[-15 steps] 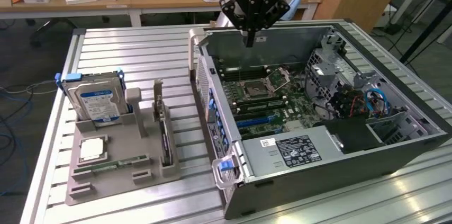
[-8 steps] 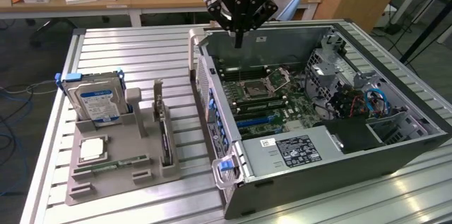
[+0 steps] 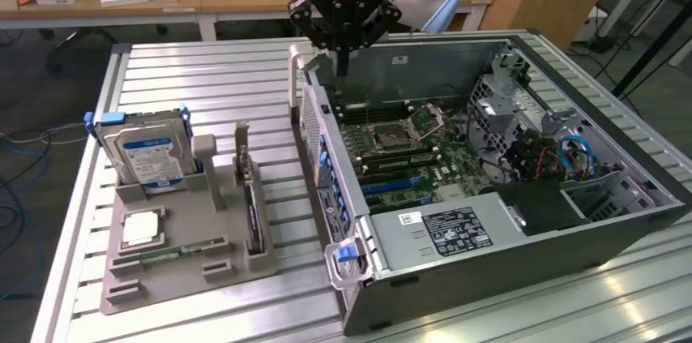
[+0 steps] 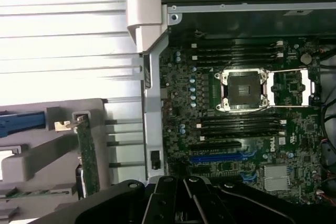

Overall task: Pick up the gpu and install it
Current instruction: 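Reach for the gpu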

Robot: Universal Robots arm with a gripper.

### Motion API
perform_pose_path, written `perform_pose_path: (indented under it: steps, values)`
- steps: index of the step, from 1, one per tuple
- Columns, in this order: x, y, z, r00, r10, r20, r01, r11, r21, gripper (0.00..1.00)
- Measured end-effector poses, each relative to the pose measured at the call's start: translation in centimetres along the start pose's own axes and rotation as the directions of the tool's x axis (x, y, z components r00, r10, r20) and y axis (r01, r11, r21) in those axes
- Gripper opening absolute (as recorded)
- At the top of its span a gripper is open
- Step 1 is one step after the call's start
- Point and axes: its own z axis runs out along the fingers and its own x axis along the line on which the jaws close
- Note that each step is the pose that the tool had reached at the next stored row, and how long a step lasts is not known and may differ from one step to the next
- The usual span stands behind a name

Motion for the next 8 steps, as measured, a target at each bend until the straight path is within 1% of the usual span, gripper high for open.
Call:
perform_pose_path:
  steps: [3, 6, 8]
  values:
    - [0.8, -0.17, -0.03, 1.0, 0.0, 0.0, 0.0, 1.0, 0.0001, 0.11]
    - [2.1, -0.4, -0.06, 1.0, 0.0, 0.0012, 0.0, 1.0, -0.0001, 0.11]
    - [2.8, -0.6, -0.07, 1.0, 0.0, 0.0015, 0.0, 1.0, -0.0001, 0.11]
